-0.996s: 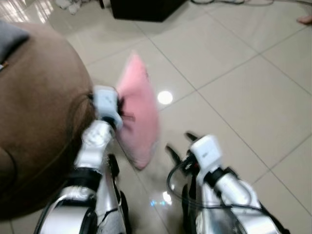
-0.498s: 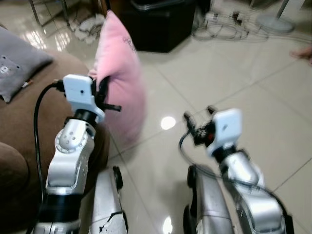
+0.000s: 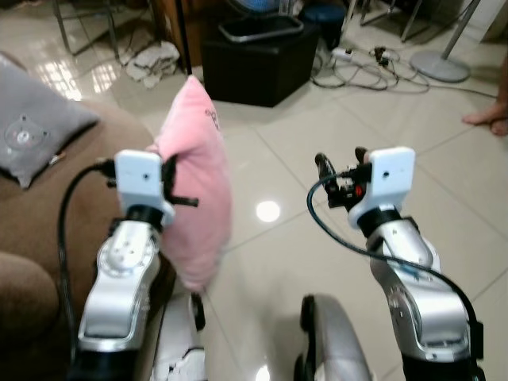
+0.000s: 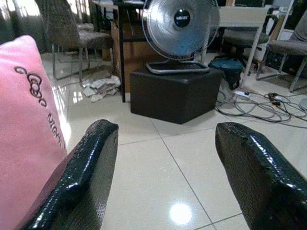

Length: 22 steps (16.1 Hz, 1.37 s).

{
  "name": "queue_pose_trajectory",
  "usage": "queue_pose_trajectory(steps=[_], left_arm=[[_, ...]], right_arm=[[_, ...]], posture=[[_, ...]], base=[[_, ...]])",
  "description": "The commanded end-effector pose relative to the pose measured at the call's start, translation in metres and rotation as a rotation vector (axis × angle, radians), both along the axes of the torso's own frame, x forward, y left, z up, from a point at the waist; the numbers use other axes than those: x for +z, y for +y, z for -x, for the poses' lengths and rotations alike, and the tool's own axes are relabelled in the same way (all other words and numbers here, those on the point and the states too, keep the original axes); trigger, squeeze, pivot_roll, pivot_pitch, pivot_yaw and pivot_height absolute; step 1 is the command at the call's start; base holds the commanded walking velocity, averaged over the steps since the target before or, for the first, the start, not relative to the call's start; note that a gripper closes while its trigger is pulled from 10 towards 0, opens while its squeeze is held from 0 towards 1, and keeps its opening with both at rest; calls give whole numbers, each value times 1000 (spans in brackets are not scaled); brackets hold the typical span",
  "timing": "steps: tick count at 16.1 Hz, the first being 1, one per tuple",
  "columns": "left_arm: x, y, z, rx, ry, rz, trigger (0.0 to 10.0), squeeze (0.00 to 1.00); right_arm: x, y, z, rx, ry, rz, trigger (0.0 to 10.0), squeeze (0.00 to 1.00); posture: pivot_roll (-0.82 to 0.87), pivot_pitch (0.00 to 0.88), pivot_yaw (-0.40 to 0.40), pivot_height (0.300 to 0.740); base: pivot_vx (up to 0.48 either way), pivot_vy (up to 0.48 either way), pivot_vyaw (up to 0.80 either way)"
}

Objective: Move the pillow to the sofa from floor

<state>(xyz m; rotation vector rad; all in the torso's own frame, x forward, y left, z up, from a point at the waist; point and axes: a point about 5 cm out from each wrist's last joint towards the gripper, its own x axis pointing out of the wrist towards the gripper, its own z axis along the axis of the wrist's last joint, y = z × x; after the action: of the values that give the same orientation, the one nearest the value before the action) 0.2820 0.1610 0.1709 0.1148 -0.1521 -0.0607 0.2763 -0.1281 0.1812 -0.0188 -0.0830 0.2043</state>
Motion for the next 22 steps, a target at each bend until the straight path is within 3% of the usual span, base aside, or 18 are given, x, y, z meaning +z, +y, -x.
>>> queue_pose_trajectory(steps=[1,4,6,11,14,16,17,22], left_arm=[[15,-8,-3,-16,-65,-24,10000,0],[15,-8,-17,-14,-79,-31,10000,0],[14,-7,-16,9,-67,-70,10000,0],[10,-12,-23,11,-58,-43,10000,0],[11,-14,-21,-18,-64,-11,10000,0],[13,-14,-23,-25,-75,-33,10000,0],[16,-15,-27,-25,-88,-49,10000,0],[23,-17,-32,-29,-101,-56,10000,0]], right_arm=[[2,-2,-3,-2,7,-16,10000,0],[0,5,-8,28,7,-14,10000,0],[-2,1,-6,36,13,-8,10000,0],[-10,-7,-9,13,29,2,10000,0],[-9,-8,-12,12,21,13,10000,0],[-13,-10,-13,-11,30,37,10000,0],[-20,-10,-16,-47,58,108,10000,0],[-22,0,-14,30,63,149,10000,0]], posture=[[17,24,-42,651],[-23,0,-27,686],[-21,0,-26,701],[-25,0,-26,740],[-27,0,-26,740],[-28,0,-25,740],[-29,0,-24,740],[-23,0,-23,740]], base=[[0,0,0],[0,0,0],[0,0,0],[0,0,0],[0,0,0],[0,0,0],[0,0,0],[262,0,480]])
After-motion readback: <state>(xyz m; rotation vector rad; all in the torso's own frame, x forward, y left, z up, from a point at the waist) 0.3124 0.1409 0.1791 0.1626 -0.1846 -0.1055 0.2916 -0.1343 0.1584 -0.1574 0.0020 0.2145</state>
